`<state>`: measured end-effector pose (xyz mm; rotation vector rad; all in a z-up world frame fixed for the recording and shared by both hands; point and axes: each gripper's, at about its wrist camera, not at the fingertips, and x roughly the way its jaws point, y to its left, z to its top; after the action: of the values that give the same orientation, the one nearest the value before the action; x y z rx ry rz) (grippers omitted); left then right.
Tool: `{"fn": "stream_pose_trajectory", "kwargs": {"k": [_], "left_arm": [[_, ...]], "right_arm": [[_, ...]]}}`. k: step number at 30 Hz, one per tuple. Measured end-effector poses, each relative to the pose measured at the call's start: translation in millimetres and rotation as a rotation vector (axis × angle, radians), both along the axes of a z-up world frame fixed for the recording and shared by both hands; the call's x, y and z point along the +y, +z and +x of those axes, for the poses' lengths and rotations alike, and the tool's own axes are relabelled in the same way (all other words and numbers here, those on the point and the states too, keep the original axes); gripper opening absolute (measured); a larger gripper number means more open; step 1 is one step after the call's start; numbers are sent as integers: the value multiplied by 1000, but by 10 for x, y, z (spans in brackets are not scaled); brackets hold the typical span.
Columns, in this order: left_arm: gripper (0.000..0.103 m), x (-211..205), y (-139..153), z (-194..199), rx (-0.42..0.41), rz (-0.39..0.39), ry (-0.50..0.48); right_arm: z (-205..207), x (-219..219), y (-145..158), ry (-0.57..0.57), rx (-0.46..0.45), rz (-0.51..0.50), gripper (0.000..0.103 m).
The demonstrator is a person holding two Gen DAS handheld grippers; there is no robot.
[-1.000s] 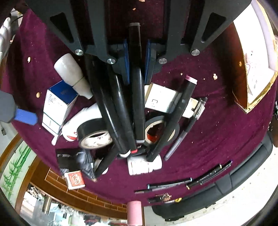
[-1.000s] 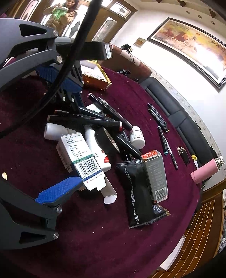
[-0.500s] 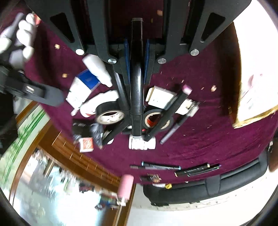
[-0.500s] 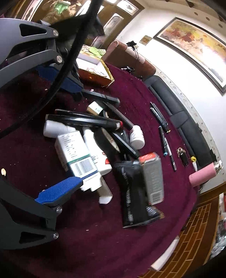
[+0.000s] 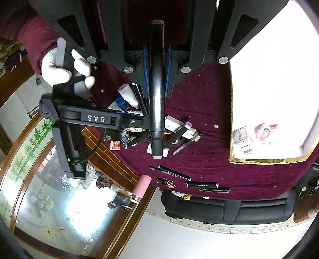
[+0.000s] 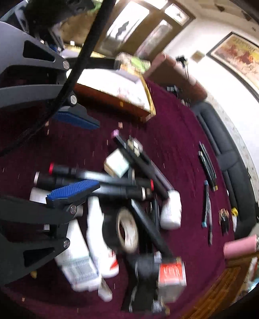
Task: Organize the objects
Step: 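Lift the black markers with the left gripper, then carry markers into the tray with the left gripper while the right carries a red-capped marker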
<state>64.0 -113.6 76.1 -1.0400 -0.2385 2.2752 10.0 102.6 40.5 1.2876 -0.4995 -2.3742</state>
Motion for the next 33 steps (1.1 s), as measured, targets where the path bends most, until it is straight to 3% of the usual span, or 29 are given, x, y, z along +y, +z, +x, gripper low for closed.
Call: {"fn": "stream_pose_trajectory", "kwargs": {"k": [2, 5, 12, 17, 19, 22, 33], "left_arm": [[11, -74, -1, 32, 0, 16, 4], [11, -193, -2, 48, 5, 41, 12], [11, -436, -106, 63, -10, 82, 42], [11, -502, -166, 101, -28, 98, 57], [11, -526, -161, 121, -28, 98, 61], [11, -557, -156, 167, -25, 96, 73], [11, -739, -115, 212, -18, 96, 143]], "right_arm": [[-61, -46, -76, -7, -21, 27, 53], [-148, -55, -182, -43, -49, 92, 43], [-215, -187, -149, -93, -32, 275, 41], [-296, -376, -183, -97, 2, 446, 26], [-289, -392, -193, -110, 20, 461, 17], [-275, -327, -205, -123, 1, 429, 12], [-54, 113, -128, -98, -72, -51, 12]]}}
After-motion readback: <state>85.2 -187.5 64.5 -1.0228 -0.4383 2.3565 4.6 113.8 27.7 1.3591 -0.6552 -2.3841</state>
